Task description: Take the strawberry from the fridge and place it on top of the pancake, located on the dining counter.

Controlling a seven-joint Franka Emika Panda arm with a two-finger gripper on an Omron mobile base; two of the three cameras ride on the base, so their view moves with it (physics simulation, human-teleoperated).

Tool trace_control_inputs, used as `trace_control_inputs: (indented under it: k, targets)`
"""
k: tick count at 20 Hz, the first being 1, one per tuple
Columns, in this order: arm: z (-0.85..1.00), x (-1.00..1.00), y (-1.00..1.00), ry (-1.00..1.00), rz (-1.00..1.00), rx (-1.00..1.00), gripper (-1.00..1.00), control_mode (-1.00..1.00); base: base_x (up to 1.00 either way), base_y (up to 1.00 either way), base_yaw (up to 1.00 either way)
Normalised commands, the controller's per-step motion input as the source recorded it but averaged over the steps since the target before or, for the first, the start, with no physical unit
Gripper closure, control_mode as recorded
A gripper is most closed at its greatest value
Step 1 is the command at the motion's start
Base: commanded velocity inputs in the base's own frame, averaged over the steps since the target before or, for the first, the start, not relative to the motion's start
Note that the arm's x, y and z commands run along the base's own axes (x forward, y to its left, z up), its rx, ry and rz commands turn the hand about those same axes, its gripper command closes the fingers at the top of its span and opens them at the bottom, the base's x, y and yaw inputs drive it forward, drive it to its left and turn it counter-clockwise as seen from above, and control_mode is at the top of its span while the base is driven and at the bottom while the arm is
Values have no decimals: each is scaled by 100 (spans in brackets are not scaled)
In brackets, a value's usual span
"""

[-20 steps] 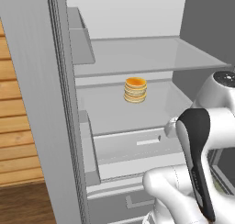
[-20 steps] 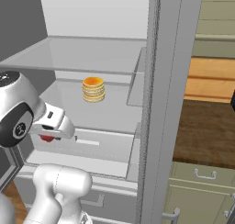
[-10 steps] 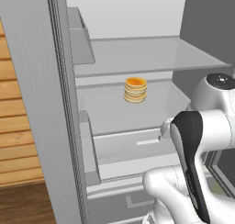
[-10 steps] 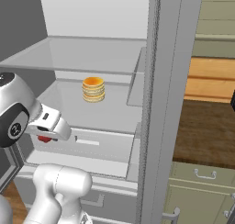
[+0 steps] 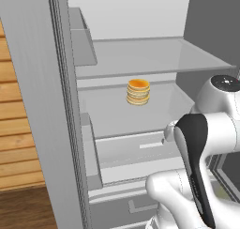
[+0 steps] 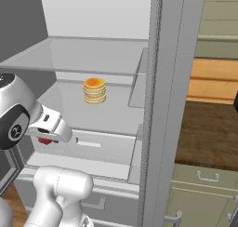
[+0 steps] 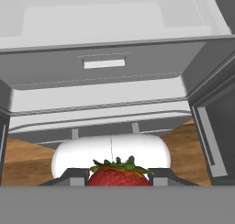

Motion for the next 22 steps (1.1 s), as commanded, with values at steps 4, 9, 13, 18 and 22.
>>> trace_control_inputs:
  k: [4,9,13,18,22]
  targets:
    - [0,0,0,0,0,0,100,100,0,0,1]
    - [0,0,0,0,0,0,100,100,-17,-7,14]
    - [0,0,0,0,0,0,100,100,-51,-21,35]
    - [0,0,0,0,0,0,100,100,-56,-16,35]
    - [0,0,0,0,0,0,100,100,-57,-39,42]
